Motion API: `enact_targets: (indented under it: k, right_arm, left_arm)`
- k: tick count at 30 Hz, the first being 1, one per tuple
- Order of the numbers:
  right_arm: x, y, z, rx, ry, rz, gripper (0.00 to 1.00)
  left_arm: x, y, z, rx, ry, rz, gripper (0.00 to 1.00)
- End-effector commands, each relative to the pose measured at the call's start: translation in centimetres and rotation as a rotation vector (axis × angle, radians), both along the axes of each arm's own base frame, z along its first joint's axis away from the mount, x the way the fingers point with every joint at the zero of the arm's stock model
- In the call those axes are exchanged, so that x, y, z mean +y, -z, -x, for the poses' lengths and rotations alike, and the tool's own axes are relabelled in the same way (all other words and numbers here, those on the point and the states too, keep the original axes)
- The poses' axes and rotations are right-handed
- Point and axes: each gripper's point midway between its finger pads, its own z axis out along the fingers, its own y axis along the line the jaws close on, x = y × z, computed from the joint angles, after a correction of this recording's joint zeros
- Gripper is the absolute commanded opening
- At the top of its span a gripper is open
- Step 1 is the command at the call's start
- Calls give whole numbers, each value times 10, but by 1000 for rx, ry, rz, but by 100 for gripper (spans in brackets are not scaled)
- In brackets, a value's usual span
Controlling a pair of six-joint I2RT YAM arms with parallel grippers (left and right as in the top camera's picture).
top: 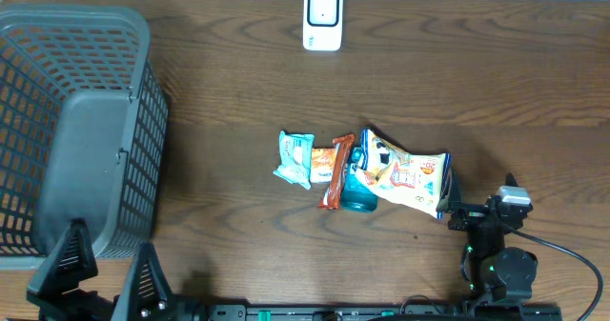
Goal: Scan the item barcode
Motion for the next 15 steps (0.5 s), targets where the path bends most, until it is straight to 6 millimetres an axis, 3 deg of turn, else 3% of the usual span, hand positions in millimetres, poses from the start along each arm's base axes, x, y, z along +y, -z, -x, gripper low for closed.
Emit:
enact_targets:
  k: [1, 5, 15]
  right_arm:
    - [-1, 0, 0, -1, 5, -12, 99]
    - [-1, 0, 0, -1, 5, -12, 99]
    - [-1, 0, 0, -1, 5, -12, 99]
  left_arm:
    - [8, -10, 6, -43, -43, 29, 98]
    - [27, -21, 12, -93, -137, 88, 98]
    - [32, -30, 17, -139, -157, 108, 98]
